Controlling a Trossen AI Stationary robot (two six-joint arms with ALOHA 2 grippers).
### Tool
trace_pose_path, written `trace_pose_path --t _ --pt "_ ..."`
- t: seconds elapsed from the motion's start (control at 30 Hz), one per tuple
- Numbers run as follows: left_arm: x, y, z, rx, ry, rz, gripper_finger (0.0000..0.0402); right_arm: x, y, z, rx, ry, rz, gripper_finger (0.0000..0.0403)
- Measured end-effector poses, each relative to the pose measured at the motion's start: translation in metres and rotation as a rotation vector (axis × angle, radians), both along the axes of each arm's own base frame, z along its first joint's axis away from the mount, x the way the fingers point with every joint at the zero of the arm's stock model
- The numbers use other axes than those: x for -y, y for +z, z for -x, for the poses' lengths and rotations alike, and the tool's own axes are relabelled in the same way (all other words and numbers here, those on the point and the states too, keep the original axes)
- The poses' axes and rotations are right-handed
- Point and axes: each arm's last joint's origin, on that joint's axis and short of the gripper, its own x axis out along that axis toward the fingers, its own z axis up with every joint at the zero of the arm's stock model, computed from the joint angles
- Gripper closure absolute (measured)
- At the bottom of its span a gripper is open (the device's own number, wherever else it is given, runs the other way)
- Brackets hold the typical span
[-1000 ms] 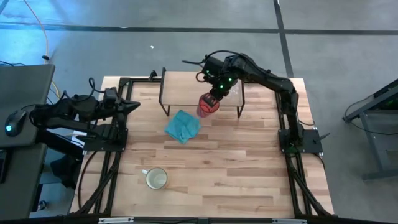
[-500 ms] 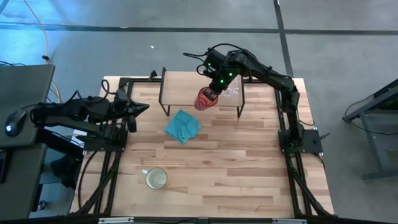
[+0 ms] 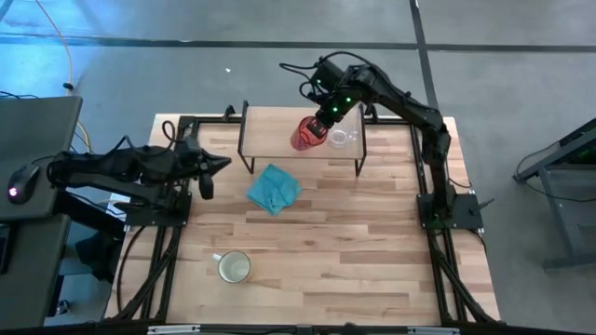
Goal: Stack small to large cups/mugs on shelf
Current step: Put the red cup on the shelf
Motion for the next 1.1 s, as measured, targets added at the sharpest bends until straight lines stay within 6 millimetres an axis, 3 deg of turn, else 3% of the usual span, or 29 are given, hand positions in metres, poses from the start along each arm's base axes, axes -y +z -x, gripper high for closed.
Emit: trace_pose_path --t 0.43,1.1 --pt "0.000 0.001 -0.008 0.017 0.009 -0.004 0.0401 0.018 0.000 0.008 0.005 -0.019 0.024 0.0403" --pt "0.000 0.001 -0.008 0.016 0.015 -0.001 0.0401 0.023 -0.008 0.007 -0.051 -0.035 0.039 0.0403"
